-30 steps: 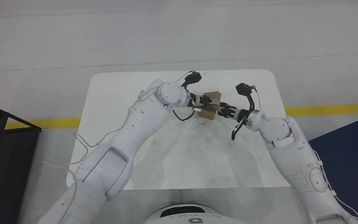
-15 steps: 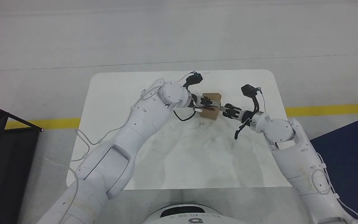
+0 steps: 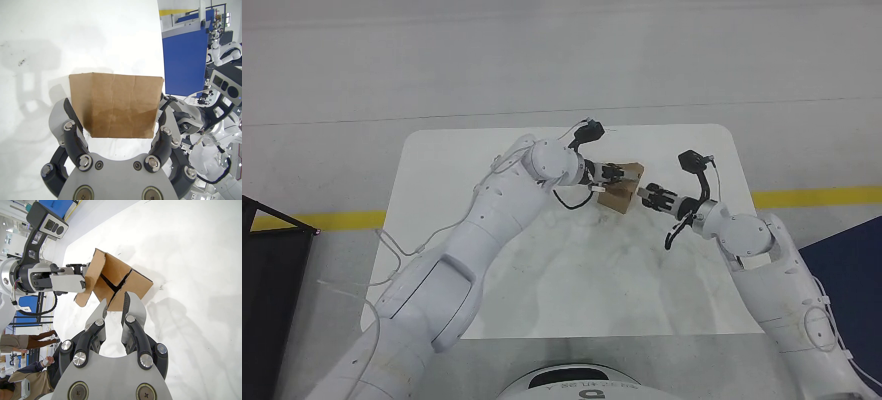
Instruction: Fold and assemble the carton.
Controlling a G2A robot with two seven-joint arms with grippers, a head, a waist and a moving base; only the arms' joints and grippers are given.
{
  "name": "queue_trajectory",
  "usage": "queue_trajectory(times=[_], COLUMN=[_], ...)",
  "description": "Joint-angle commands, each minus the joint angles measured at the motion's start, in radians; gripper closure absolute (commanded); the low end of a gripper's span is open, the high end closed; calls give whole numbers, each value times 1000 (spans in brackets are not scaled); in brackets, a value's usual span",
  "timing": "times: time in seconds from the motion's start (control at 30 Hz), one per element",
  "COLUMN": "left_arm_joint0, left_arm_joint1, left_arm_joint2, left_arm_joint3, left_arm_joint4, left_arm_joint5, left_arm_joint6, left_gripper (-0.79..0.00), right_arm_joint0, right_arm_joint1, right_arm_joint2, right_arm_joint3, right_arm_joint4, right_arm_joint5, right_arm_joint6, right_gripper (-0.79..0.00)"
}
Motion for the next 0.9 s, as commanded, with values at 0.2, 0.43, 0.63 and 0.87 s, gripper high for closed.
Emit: queue_trajectory(times=[0.2, 0.43, 0.63, 0.87], left_arm_joint0=[17, 27, 15, -3], left_arm_joint1=[27, 25, 14, 0], left_arm_joint2=[-44, -27, -11, 1], left_arm_joint3=[1, -5, 24, 65], left_arm_joint4=[10, 31, 27, 15], left_arm_joint5=[20, 54, 57, 39], left_arm_joint6=[8, -5, -8, -2], left_gripper=[-785, -785, -785, -782], right_arm_joint0=[5, 15, 22, 36], right_arm_joint1=[-1, -5, -6, -7], right_arm_joint2=[6, 8, 2, -18], right_arm_joint3=[6, 12, 11, 19], right_arm_joint4=[18, 41, 37, 23], right_arm_joint5=[0, 15, 10, 16], right_arm_joint6=[-20, -59, -59, -30], right_gripper=[-225, -222, -225, -225])
